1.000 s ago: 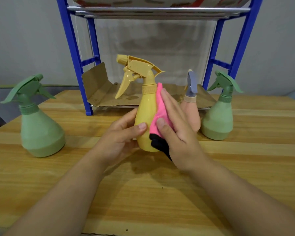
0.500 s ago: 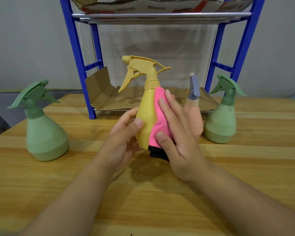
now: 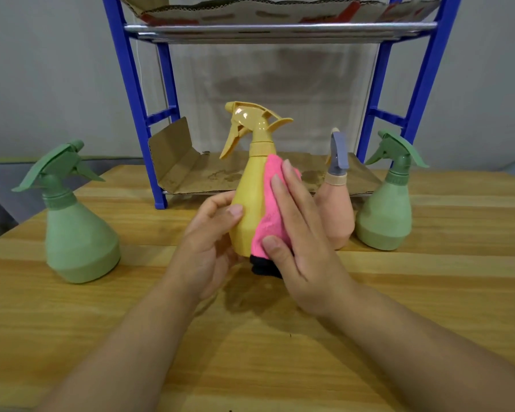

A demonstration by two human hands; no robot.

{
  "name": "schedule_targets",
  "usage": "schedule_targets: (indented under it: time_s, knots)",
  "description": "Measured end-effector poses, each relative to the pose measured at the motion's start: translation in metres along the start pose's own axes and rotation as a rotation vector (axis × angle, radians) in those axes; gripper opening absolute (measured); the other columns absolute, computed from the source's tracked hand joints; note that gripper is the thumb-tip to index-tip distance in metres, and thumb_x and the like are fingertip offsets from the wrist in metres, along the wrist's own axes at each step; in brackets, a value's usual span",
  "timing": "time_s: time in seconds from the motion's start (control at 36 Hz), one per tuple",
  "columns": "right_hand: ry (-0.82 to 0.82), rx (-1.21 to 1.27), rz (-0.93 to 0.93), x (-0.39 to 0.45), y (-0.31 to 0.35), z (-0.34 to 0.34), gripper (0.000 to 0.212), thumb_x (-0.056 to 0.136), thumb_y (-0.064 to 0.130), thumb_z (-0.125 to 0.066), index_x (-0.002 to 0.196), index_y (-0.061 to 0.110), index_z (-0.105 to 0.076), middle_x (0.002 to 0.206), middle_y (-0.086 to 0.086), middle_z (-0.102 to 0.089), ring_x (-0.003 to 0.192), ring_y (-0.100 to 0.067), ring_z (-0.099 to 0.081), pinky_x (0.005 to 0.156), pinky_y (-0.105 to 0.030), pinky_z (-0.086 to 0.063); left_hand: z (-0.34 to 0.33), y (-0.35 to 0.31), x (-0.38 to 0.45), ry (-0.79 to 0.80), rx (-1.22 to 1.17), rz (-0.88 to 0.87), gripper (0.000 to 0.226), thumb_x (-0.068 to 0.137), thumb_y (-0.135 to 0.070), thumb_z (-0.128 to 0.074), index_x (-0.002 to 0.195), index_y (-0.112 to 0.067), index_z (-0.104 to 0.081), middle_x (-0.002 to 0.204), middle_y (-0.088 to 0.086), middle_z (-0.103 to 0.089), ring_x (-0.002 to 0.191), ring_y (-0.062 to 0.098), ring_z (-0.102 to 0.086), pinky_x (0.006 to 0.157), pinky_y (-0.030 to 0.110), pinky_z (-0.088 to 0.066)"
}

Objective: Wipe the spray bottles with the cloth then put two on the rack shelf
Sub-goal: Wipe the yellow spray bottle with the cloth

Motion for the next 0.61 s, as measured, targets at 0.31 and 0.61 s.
schedule_targets:
  time_s: [0.31, 0.61]
  knots:
    - [-0.063, 0.583, -0.224, 0.010, 0.003, 0.017, 0.050, 0.101, 0.022, -0.030, 0.150, 0.014, -0.021, 0.152, 0.014, -0.031, 0.140, 0.007, -0.025, 0.115, -0.019, -0.024, -0.004, 0.000, -0.002, 0.091, -0.021, 0.035, 0.041, 0.077, -0.026, -0.055, 0.116, -0.014, -0.059, 0.099, 0.009, -0.068, 0.081, 0.022, -0.067, 0.060, 0.038, -0.059]
    - [-0.086, 0.143, -0.120, 0.004, -0.003, 0.008, 0.068, 0.099, 0.050, -0.023, 0.153, 0.010, -0.010, 0.162, -0.003, -0.014, 0.149, -0.009, -0.010, 0.121, -0.030, -0.013, -0.003, 0.003, -0.001, 0.081, 0.121, 0.032, 0.047, 0.073, -0.035, -0.067, 0.119, -0.030, -0.060, 0.107, 0.005, -0.068, 0.087, 0.019, -0.068, 0.072, 0.040, -0.057]
Point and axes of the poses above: each hand's wrist, its own x-axis towards the middle knuckle, its own z-axis out of the back of the hand, y = z × x, the point moved 1 cm from there along x, towards the middle knuckle
